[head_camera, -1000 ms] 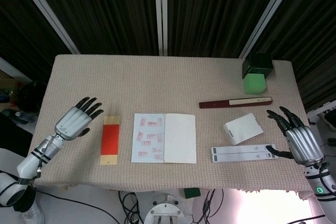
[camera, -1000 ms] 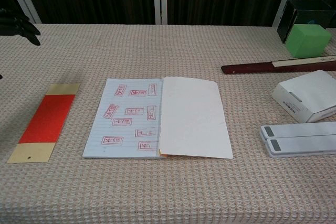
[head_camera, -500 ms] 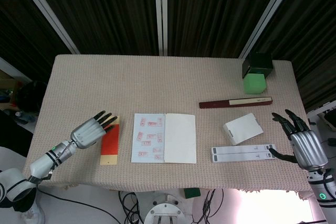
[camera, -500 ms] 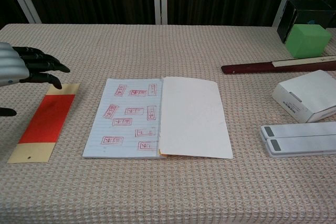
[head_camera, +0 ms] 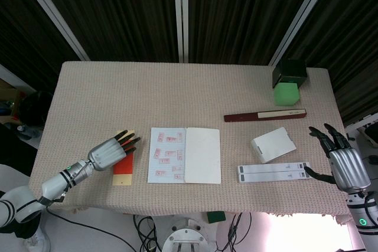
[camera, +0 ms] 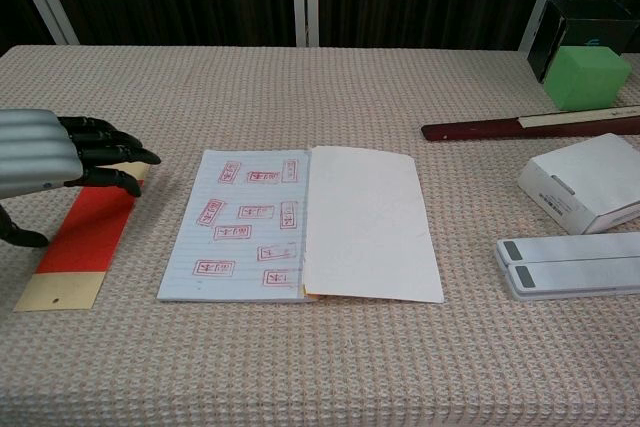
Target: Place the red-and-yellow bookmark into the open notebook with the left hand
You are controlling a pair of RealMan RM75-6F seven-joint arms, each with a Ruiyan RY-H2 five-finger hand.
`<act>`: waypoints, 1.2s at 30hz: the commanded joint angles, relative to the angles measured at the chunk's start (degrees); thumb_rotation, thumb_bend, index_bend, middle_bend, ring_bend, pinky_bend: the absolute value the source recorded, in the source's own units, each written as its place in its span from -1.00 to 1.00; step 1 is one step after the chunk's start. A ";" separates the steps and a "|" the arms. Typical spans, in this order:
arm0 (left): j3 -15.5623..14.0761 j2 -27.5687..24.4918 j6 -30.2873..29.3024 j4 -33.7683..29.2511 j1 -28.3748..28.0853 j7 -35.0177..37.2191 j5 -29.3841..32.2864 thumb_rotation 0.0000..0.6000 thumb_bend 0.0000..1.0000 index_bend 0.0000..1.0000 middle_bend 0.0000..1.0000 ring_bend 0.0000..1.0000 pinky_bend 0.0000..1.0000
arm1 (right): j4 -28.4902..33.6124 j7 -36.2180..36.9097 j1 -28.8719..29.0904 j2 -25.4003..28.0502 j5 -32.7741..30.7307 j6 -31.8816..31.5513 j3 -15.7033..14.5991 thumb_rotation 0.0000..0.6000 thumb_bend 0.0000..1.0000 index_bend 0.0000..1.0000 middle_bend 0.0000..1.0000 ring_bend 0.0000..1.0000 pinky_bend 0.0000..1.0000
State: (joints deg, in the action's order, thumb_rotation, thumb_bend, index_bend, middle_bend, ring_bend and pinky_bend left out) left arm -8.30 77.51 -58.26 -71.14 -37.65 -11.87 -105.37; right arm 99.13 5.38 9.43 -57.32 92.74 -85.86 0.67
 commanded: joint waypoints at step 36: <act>-1.79 1.07 -2.61 2.20 0.18 0.57 0.39 1.00 -0.68 -0.27 -0.95 -0.95 -0.77 | 1.23 -1.02 -1.87 -0.41 0.06 -0.23 0.90 1.00 -0.82 -0.75 -0.54 -0.89 -0.62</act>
State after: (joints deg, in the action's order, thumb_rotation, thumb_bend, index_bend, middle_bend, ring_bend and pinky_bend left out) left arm -10.28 78.79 -60.61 -68.67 -37.57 -11.18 -105.08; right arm 100.35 4.37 7.56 -57.73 92.80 -86.09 1.58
